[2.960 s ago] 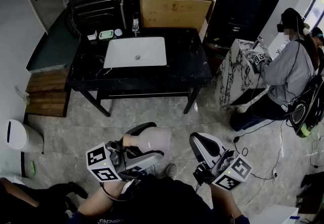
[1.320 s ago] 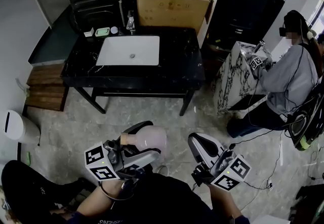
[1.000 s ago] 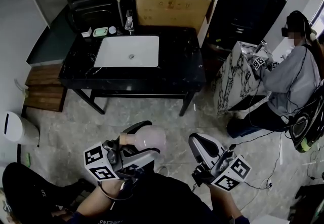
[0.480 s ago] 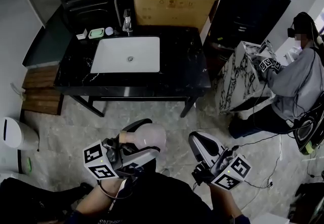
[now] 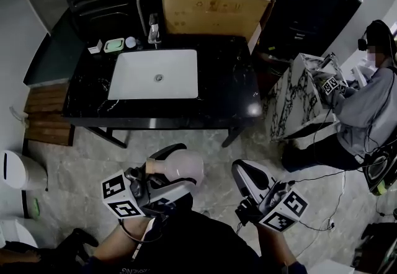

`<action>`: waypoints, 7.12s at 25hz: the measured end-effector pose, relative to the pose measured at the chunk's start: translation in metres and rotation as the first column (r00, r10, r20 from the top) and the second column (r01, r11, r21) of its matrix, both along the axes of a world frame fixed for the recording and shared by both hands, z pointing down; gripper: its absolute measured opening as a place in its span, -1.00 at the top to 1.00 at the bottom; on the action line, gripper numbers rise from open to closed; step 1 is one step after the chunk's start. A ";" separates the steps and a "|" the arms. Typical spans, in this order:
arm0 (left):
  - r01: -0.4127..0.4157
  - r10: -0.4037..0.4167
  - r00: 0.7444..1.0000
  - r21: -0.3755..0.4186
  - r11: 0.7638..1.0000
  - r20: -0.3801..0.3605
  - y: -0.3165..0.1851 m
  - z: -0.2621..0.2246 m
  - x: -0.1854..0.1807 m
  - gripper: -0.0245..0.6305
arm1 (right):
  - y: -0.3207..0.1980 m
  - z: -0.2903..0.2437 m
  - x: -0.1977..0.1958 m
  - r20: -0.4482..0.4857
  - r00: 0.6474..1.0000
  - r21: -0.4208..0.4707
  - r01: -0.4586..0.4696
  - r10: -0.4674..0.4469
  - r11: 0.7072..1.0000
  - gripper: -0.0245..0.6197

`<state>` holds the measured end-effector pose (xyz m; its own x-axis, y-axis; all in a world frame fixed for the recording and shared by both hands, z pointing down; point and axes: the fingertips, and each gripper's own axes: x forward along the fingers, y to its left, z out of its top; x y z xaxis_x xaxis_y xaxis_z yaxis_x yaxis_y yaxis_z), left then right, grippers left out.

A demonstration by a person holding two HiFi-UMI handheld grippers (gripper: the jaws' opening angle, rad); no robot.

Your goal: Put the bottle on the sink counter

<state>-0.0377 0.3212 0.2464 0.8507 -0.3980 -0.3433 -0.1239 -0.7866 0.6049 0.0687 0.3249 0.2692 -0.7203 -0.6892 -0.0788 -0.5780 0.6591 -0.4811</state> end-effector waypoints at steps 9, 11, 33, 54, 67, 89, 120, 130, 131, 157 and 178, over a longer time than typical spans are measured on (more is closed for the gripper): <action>-0.026 0.026 1.000 -0.017 1.000 -0.005 -0.058 0.004 -0.017 -0.26 | -0.058 -0.003 -0.017 0.008 0.999 -0.009 -0.044 0.044 0.999 0.84; -0.035 0.035 0.999 -0.019 0.999 -0.009 -0.072 0.003 -0.022 -0.26 | -0.070 0.000 -0.020 -0.013 0.999 -0.011 -0.053 0.053 0.999 0.84; -0.060 0.060 0.998 -0.041 0.997 -0.002 -0.178 0.007 -0.059 -0.26 | -0.170 -0.008 -0.060 -0.011 0.995 -0.032 -0.097 0.096 0.995 0.84; -0.018 0.022 0.999 -0.094 0.995 0.040 -0.300 0.031 -0.002 -0.26 | -0.299 0.011 -0.007 0.027 0.998 -0.079 -0.048 0.050 0.996 0.84; 0.067 -0.058 0.996 -0.134 0.989 0.073 -0.381 0.048 0.025 -0.26 | -0.383 0.031 0.017 0.050 0.999 -0.125 0.026 -0.020 0.992 0.84; 0.121 -0.089 0.961 -0.107 0.987 0.263 -0.514 0.115 0.063 -0.26 | -0.472 0.100 0.052 0.000 0.999 -0.216 0.031 -0.032 0.976 0.84; 0.031 0.020 0.793 -0.072 0.997 0.609 -0.635 0.235 0.084 -0.26 | -0.502 0.151 0.040 -0.015 0.998 -0.322 -0.065 0.064 0.944 0.84; 0.016 0.010 0.687 -0.029 0.999 0.727 -0.647 0.260 0.092 -0.26 | -0.507 0.161 0.042 -0.018 0.998 -0.338 -0.059 0.056 0.939 0.84; 0.015 0.009 0.677 -0.026 1.000 0.736 -0.648 0.262 0.093 -0.26 | -0.508 0.162 0.041 -0.019 0.998 -0.340 -0.059 0.056 0.939 0.84; -0.011 -0.048 0.434 0.059 0.998 0.899 -0.663 0.295 0.106 -0.26 | -0.517 0.174 0.051 -0.028 0.999 -0.360 -0.053 0.046 0.931 0.84; -0.023 -0.059 0.360 0.072 0.997 0.931 -0.663 0.306 0.110 -0.26 | -0.518 0.171 0.055 -0.018 0.998 -0.357 -0.055 0.052 0.932 0.84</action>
